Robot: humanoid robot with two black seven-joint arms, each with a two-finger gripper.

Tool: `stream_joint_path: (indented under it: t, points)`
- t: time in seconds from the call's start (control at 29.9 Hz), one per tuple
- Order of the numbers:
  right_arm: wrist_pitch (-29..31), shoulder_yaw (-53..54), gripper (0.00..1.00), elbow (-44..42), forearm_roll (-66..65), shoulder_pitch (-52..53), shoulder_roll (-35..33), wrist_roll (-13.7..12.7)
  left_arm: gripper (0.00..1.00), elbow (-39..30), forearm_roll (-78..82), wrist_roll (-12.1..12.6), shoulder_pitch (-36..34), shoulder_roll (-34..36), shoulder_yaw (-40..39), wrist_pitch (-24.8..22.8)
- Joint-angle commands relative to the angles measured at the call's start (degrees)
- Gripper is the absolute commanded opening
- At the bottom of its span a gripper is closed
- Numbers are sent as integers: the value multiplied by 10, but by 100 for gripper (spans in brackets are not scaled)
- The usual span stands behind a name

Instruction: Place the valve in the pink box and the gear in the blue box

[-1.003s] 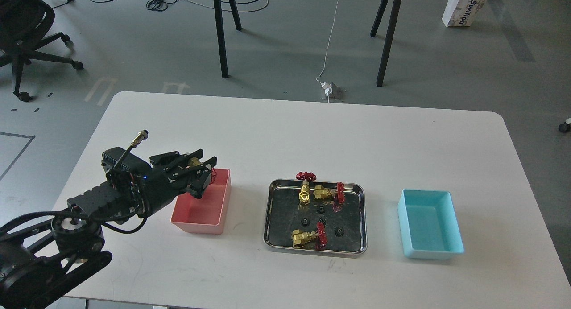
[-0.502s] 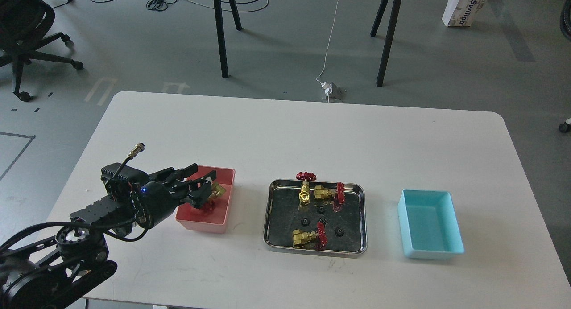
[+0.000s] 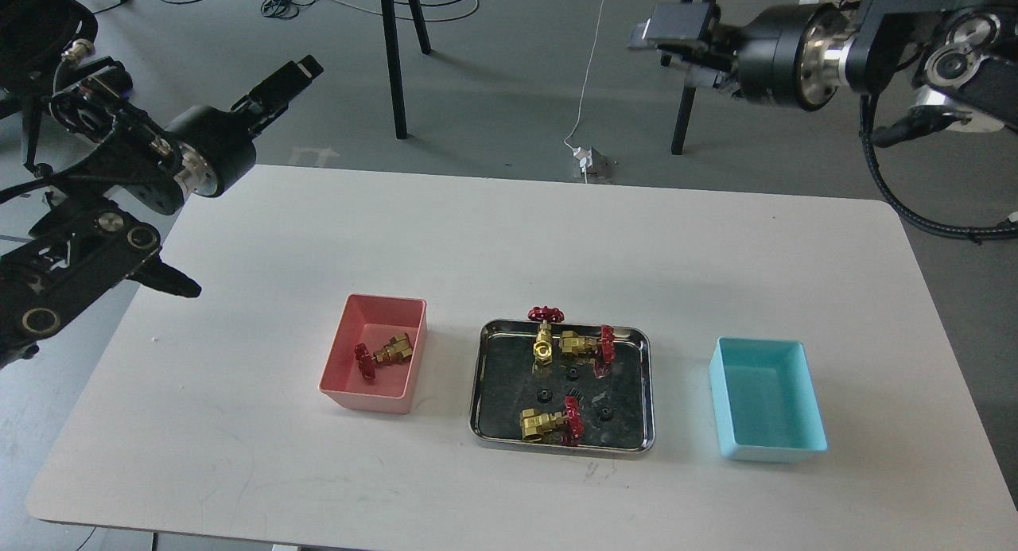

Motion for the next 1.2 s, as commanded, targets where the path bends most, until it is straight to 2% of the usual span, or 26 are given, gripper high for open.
stream_joint_path:
  t: [0.0,0.13,0.3,0.4,0.8,1.17]
  points:
    - [44,-67,99,78,-84,-1,-11,-1,98,101,-44,-4,-80,-10,2,-44]
    - [59,-146,99,109,-140,3,-5,-1,98,169,-48,-6,-147,-40,2,-66]
    - [59,-200,99,104,-230,-1,39,7,98,175,-48,-6,-189,-43,-1,-62]
    - [59,-217,98,84,-254,-7,90,13,98,175,-48,-6,-208,-44,-2,-59]
    - [59,-240,98,-78,-274,-81,261,24,98,178,-48,-6,-235,-43,-2,-58]
    - [59,-266,97,-127,-278,-98,329,27,98,195,-48,-7,-251,-43,-3,-59]
